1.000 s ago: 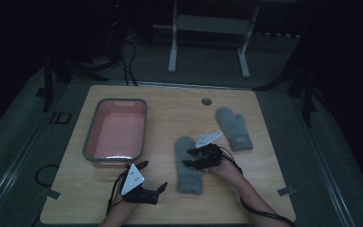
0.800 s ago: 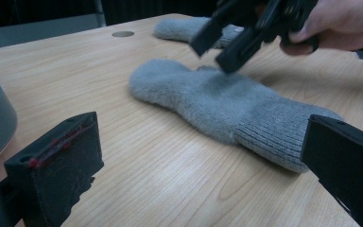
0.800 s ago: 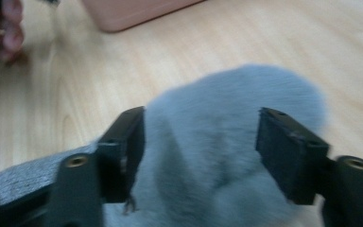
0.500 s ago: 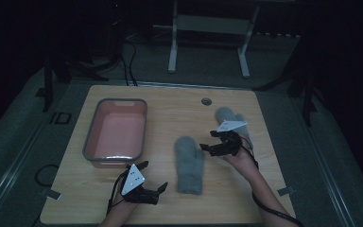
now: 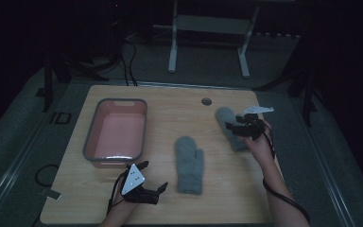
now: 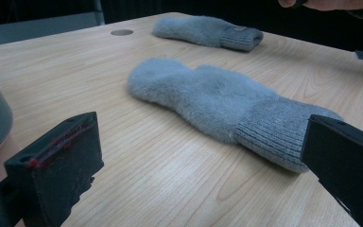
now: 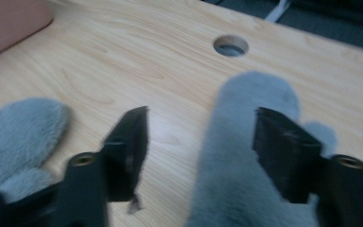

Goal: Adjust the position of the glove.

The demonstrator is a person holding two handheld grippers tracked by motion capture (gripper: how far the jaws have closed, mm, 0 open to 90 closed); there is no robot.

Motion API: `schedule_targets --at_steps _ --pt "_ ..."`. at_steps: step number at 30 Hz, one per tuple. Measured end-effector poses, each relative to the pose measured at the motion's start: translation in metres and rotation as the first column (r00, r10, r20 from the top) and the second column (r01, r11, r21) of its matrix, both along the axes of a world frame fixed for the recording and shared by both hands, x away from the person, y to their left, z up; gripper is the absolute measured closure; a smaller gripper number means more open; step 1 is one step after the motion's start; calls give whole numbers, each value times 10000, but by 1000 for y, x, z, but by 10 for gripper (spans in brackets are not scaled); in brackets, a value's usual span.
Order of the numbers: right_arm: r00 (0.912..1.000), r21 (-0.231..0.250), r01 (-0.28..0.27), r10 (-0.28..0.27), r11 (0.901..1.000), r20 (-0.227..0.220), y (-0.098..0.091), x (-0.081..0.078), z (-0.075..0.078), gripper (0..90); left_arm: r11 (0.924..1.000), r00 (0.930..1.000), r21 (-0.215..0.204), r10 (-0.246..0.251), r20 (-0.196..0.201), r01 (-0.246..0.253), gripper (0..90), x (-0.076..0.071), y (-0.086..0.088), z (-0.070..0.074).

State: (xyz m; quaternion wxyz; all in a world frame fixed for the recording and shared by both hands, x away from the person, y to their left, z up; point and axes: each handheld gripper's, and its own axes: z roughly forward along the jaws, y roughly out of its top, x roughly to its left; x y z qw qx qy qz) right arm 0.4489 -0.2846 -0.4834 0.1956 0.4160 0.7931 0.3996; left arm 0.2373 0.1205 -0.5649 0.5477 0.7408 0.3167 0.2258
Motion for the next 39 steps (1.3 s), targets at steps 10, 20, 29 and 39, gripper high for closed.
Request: schedule_targets --at_steps 10,20,29,39 --pt "9847 -745 1528 -1582 9854 -726 -10 27 -32 363 10000 10000 0 19 -8 -19 1 0 0 0" --pt "9843 -1250 1348 -1473 9830 -968 -5 41 -59 556 10000 10000 36 3 -15 -3 1 0 1 0" --pt "9649 -306 2348 -2368 9716 -1134 -11 30 -56 805 10000 10000 24 23 -21 -23 1 0 1 0" --pt "9499 261 3104 -3090 9502 -479 -16 -9 -35 807 10000 10000 4 35 -4 -35 1 -1 0 0"
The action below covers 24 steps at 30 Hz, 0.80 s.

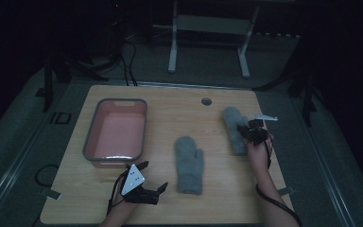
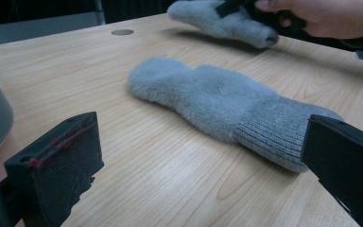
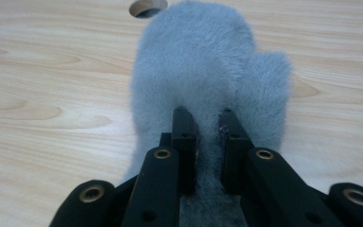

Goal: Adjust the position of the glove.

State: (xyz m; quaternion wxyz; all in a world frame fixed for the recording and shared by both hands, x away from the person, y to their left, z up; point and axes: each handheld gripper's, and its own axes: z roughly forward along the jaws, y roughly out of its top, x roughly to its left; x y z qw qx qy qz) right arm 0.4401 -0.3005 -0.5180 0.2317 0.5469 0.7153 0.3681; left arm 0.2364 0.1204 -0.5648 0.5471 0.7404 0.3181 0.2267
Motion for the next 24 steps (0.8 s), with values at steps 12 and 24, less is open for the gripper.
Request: schedule_targets --at_steps 12,24 --pt "9942 -239 923 -908 9954 574 -1 -65 20 806 10000 9999 26 32 101 -32 1 -2 0 2" --pt "9875 -215 1569 -1572 9874 -125 -7 -119 5 803 10000 10000 -18 24 91 -24 1 -1 -1 1"
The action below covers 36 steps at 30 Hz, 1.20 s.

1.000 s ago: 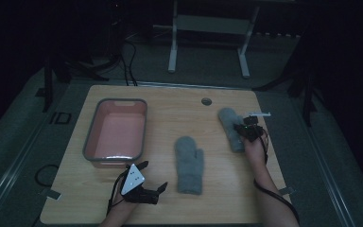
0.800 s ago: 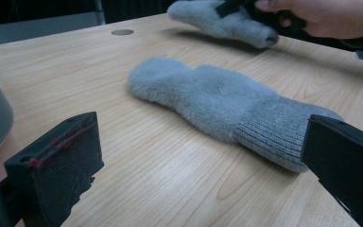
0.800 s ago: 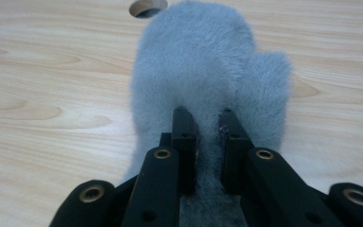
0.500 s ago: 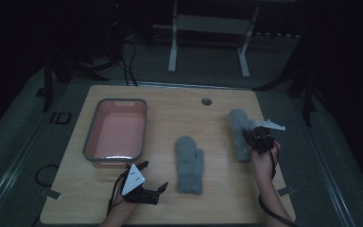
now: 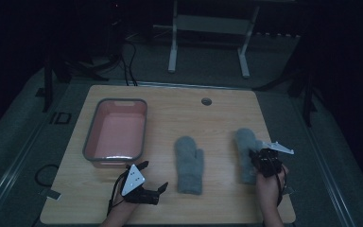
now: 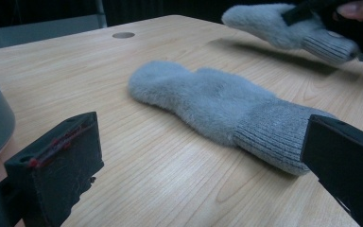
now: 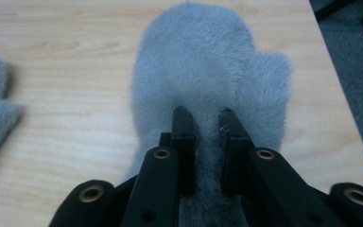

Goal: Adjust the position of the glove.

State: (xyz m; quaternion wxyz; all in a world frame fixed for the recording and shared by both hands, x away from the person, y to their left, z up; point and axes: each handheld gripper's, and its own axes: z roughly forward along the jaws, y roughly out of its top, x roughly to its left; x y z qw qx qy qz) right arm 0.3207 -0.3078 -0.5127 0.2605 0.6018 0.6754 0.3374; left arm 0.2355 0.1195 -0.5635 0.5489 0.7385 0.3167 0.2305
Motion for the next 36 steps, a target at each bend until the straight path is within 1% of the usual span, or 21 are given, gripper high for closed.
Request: schedule_targets --at_steps 2,6,8,10,11,13,16,18,19,20,21,23,25,26,27,28,30,31,32,34,36 --pt "9997 49 161 -160 9999 -198 -2 -5 -5 802 10000 10000 -4 4 -2 -4 1 0 0 0" --pt "9982 3 317 -316 9995 -510 -4 -6 -15 795 10000 10000 -15 -11 -6 11 1 0 0 0" --pt "9974 -170 283 -293 9995 -658 -4 -5 -22 781 10000 10000 0 -9 -9 9 1 0 0 0" --pt "9972 -46 222 -225 9997 -708 -4 -4 -28 755 10000 10000 1 -4 -17 4 1 0 0 0" --pt "9973 -107 173 -180 9998 -713 -4 -3 -29 734 10000 10000 0 -7 -17 7 1 0 0 0" --pt "9968 -59 48 -53 10000 -799 -4 -1 -30 671 10000 10000 3 -6 -15 6 1 0 0 0" --pt "9967 22 -353 354 9994 -726 -5 -1 -25 527 10000 10000 -5 13 8 -13 1 0 1 1" --pt "9950 -153 -662 649 9977 -760 -6 -1 -22 503 10000 10000 -6 16 -4 -16 1 0 1 0" --pt "9934 -291 -955 934 9950 -672 -7 -1 -20 488 10000 10000 6 13 -3 -13 1 0 1 0" --pt "9929 -523 -1027 992 9933 -656 -8 -1 -20 489 10000 10000 4 6 4 -6 1 0 0 1" --pt "9919 -670 -1135 1092 9913 -649 -9 -1 -20 481 10000 10000 7 -1 10 1 1 0 0 1" --pt "9875 -675 -1422 1368 9875 -787 -11 -1 -22 471 10000 10000 18 -5 12 5 1 0 0 1" --pt "9846 -917 -1610 1535 9827 -839 -9 -2 -25 460 10000 10000 -14 -35 -5 35 1 0 0 0" --pt "9846 -917 -1610 1535 9827 -839 -9 -2 -25 460 10000 10000 -14 -35 -5 35 1 0 0 0" --pt "9844 -1102 -1624 1533 9806 -866 -8 -2 -27 460 9997 9998 -164 -177 32 178 1 0 0 1" --pt "9893 -1255 -1310 1215 9834 -806 -6 -3 -29 471 9997 9998 -146 -184 56 185 1 -1 0 1" --pt "9887 -1441 -1330 1212 9806 -879 -4 -3 -33 493 9998 9998 -99 -194 60 194 1 -1 0 1" --pt "9890 -1517 -1352 1241 9791 -805 -3 -3 -34 530 9997 9998 -100 -203 45 204 1 -1 0 1" --pt "9905 -1454 -1247 1146 9815 -764 -2 -3 -35 581 9997 9998 -107 -198 47 199 1 -1 0 1" --pt "9924 -1465 -1164 1090 9823 -579 0 -5 -36 704 9998 9998 -106 -168 62 168 1 -1 0 1" --pt "9949 -1381 -939 879 9860 -488 1 -7 -33 774 9998 9999 -110 -160 33 161 1 0 0 1"
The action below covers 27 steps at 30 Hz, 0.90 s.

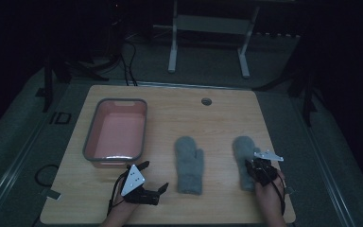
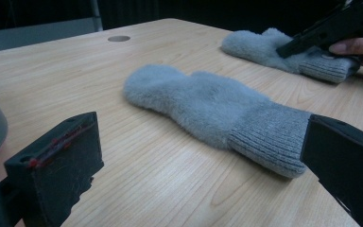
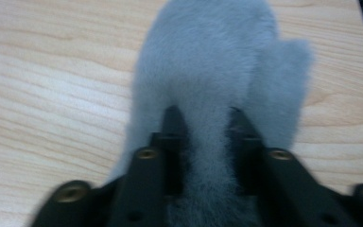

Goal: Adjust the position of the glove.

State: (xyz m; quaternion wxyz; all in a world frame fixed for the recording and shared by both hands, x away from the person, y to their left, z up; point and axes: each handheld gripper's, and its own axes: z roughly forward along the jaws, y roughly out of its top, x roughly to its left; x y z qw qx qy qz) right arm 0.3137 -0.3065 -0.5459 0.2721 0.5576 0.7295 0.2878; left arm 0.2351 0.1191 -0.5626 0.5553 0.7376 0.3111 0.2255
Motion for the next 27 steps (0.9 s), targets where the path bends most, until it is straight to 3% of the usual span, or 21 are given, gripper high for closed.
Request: schedule_targets --at_steps 4,8,17,21,24,27 --pt "9988 612 406 -423 9973 258 5 -3 15 793 10000 10000 -4 -22 20 22 1 0 -1 0" --pt "9980 268 401 -414 9988 478 26 -8 31 793 9999 10000 123 35 21 -36 1 0 -1 0" --pt "9962 954 600 -657 9936 572 64 -16 53 796 9999 9999 99 -116 88 115 1 1 -2 2" --pt "9962 1222 433 -520 9916 695 84 -18 65 795 9995 9995 -94 -294 58 295 1 1 -3 3" --pt "9978 1164 209 -280 9930 598 105 -21 70 795 9989 9993 -306 -362 11 362 1 1 -5 4" --pt "9986 1278 -11 -58 9918 533 125 -22 72 795 9988 9989 -179 -461 122 463 1 1 -7 4"
